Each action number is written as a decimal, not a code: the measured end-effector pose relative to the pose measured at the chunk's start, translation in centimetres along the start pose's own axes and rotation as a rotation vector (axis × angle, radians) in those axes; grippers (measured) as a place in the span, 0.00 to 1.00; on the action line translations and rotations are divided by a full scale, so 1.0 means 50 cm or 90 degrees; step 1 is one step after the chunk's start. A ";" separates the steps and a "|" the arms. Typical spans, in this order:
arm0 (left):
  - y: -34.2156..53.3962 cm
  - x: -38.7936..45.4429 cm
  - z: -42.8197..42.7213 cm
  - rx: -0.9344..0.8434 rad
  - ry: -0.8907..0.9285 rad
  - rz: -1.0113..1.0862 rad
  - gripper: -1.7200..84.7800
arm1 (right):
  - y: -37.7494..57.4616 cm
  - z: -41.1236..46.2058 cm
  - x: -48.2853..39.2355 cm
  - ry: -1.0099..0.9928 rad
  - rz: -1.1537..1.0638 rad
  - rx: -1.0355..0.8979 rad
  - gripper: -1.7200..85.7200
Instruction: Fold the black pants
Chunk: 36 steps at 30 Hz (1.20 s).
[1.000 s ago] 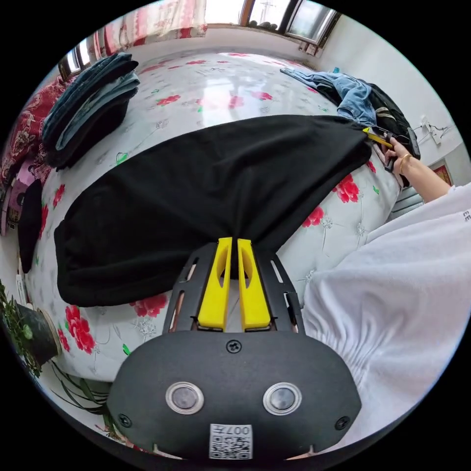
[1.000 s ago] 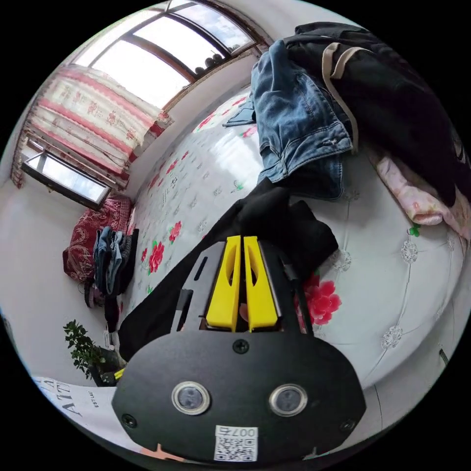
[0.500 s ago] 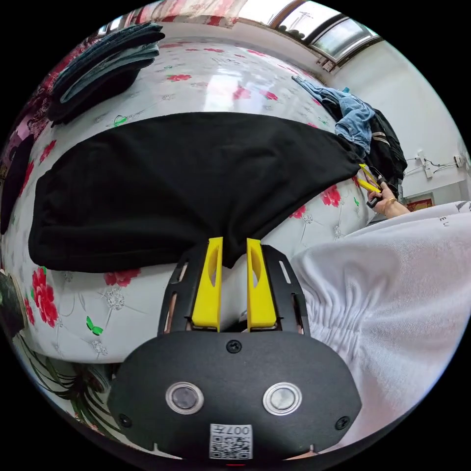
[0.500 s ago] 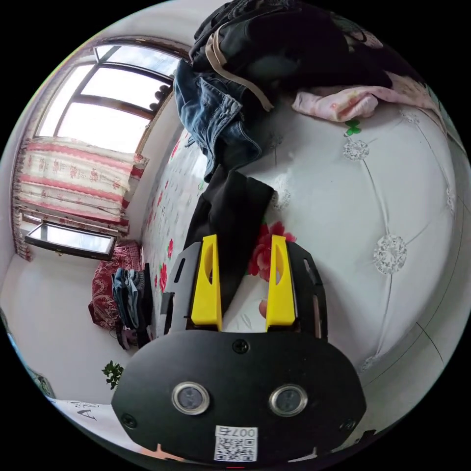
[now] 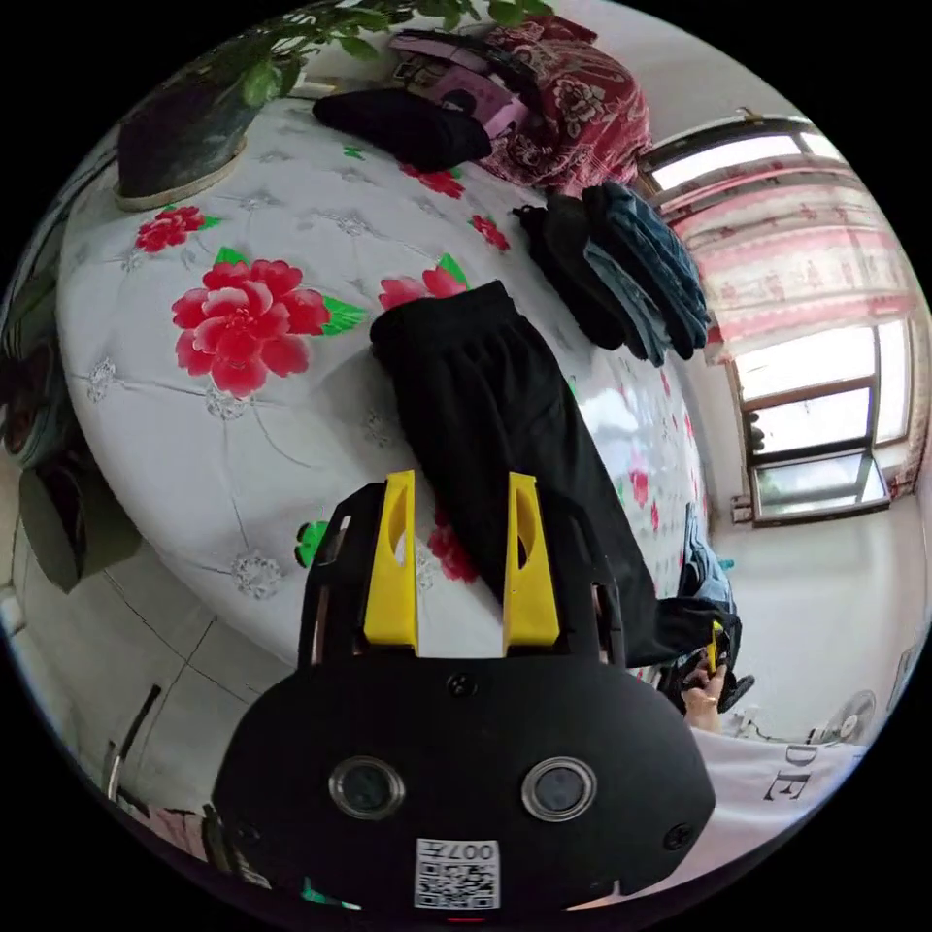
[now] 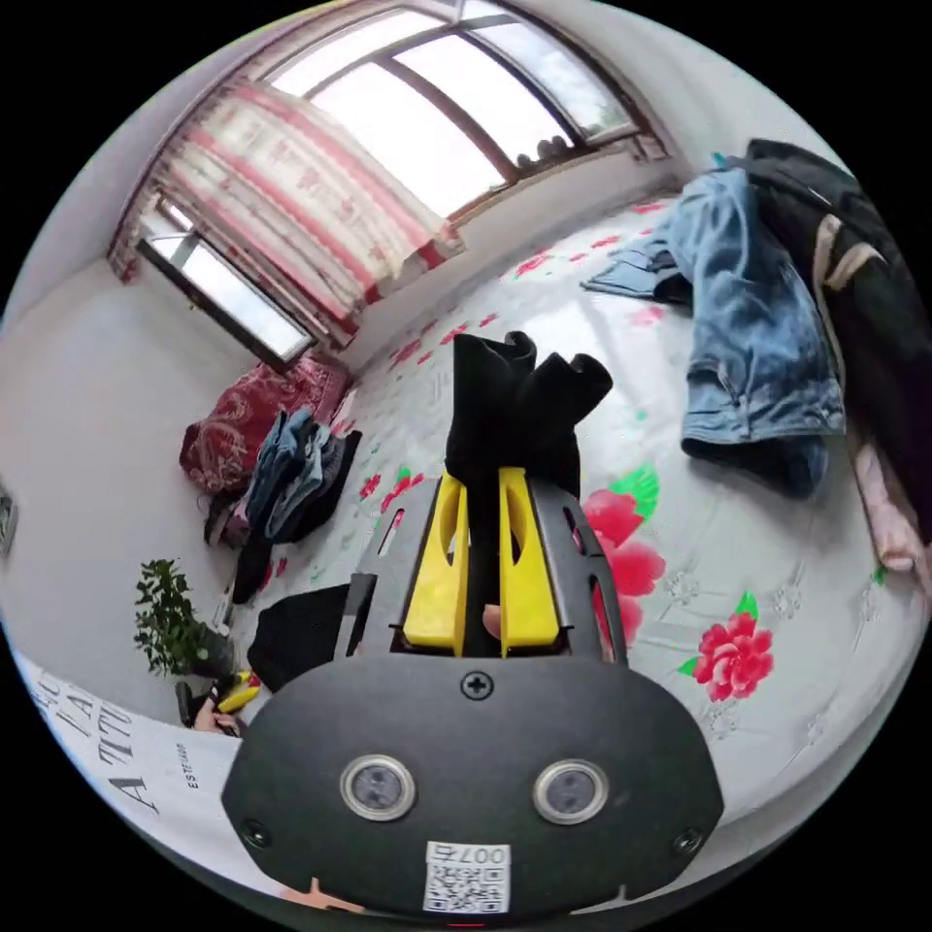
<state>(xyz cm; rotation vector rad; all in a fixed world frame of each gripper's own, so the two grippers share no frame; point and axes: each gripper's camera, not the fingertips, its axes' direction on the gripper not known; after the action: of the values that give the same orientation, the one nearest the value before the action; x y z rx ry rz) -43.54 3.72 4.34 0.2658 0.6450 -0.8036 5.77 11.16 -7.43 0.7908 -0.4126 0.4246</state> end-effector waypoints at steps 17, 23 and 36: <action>-0.138 -0.156 0.046 0.067 0.064 -0.078 0.11 | 0.308 0.357 -0.438 -0.049 -0.372 -0.389 0.14; -0.129 0.073 -0.011 0.057 0.160 0.220 0.09 | 0.256 0.294 -0.319 -0.006 -0.224 -0.310 0.15; 0.293 0.605 0.287 -0.360 0.276 0.691 0.15 | 0.203 0.195 0.008 0.028 0.077 -0.194 0.15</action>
<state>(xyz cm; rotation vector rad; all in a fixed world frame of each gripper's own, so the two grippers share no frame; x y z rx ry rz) -10.87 -10.52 -3.69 0.2248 0.9593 0.4989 -0.93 10.34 4.91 0.4613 -0.4725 0.4783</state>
